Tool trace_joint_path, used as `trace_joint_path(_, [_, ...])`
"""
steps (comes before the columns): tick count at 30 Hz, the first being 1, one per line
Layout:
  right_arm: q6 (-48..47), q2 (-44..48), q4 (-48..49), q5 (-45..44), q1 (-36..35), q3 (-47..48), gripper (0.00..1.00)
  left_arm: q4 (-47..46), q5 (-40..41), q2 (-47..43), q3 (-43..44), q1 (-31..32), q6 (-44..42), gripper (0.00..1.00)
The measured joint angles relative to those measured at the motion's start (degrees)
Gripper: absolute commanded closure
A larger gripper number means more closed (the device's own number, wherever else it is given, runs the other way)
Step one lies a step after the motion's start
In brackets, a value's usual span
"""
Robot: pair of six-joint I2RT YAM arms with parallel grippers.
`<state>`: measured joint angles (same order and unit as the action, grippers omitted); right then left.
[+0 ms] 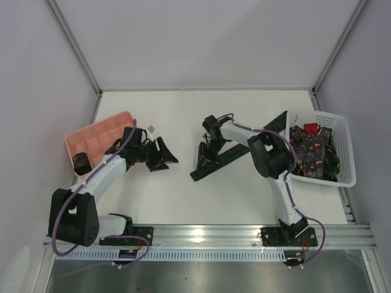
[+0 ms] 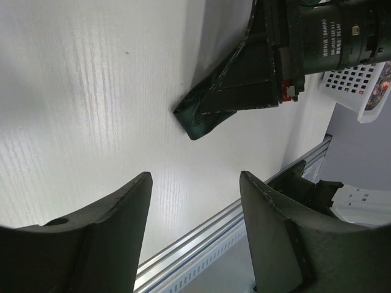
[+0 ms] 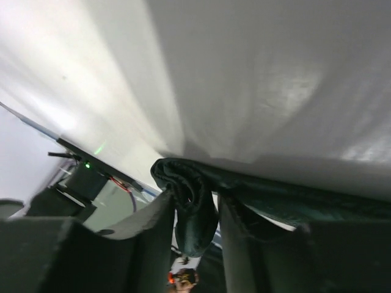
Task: Roll the ties
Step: Roll the tie
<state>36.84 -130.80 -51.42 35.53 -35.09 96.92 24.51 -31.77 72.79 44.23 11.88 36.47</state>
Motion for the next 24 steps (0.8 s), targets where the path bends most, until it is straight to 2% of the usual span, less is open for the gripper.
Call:
trace_joint_path(2, [-1.6,0.1,-0.2,-0.2,0.0,0.7,0.54,-0.1,-0.2,1.1,0.0,0.4,0.1,0.41])
trace_joint_path(8, [-6.4,0.8,-1.7,-3.4,0.0,2.4,0.52,-0.9,-0.4,4.8,0.0,4.0,1.0,0.55])
trace_joint_path(17, [-12.1,6.0,-4.3,-6.4,3.3,2.4,0.46,-6.6,-1.4,11.1,1.1,10.6,5.2,0.64])
trace_joint_path(20, [-13.5,8.3,-4.4,-6.6,4.3,2.4,0.50,-8.0,-1.4,13.7,2.4,12.1,6.6,0.66])
trace_joint_path(24, [-14.7,10.6,-3.7,-5.8,4.4,1.9,0.63,-9.2,-1.4,15.0,4.5,12.7,7.7,0.67])
